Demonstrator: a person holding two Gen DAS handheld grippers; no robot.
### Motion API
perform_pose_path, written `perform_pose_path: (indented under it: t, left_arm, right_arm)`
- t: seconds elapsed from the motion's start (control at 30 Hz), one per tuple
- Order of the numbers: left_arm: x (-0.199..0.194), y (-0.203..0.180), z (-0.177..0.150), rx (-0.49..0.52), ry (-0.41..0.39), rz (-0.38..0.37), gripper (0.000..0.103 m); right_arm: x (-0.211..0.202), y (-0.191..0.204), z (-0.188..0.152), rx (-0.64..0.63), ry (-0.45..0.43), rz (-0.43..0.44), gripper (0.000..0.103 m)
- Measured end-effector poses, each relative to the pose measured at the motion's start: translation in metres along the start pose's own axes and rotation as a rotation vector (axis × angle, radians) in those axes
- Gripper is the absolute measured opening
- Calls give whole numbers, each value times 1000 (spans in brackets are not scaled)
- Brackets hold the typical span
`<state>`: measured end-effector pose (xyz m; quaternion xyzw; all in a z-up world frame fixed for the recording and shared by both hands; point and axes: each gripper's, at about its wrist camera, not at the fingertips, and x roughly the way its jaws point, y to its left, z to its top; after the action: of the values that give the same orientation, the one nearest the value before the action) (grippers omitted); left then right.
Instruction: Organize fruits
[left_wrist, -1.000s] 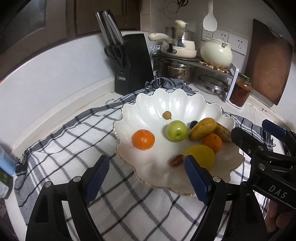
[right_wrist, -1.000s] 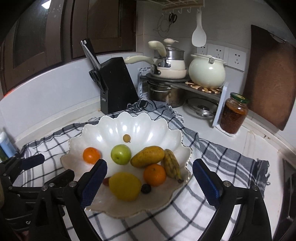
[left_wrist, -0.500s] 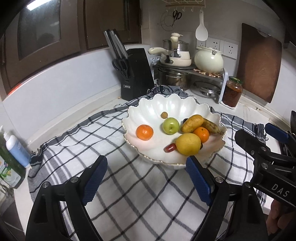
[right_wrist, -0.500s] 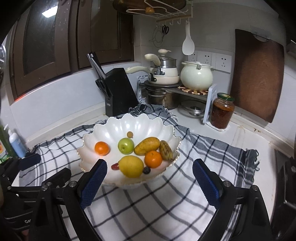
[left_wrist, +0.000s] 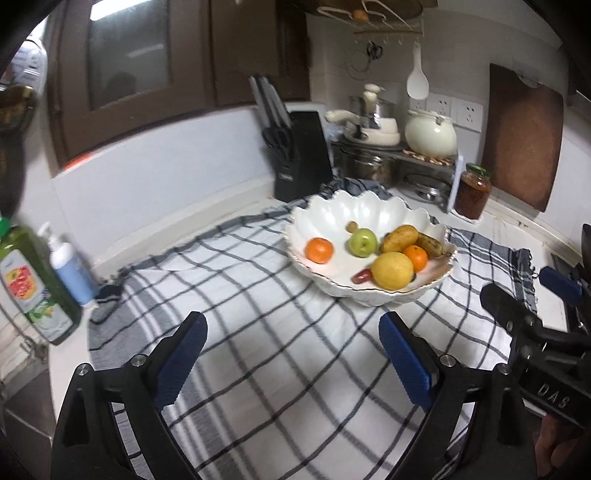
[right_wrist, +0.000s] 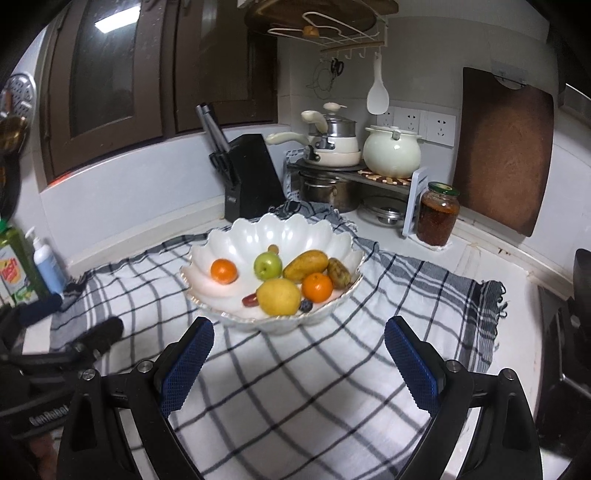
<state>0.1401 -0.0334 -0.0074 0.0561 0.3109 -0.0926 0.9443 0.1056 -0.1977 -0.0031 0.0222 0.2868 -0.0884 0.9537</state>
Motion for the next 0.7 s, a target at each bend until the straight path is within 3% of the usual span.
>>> perform_pose_path:
  t: [0.7]
  left_arm:
    - [-52, 18, -51, -50, -28, 48, 98]
  right_arm:
    - [-47, 10, -40, 15, -32, 3, 94]
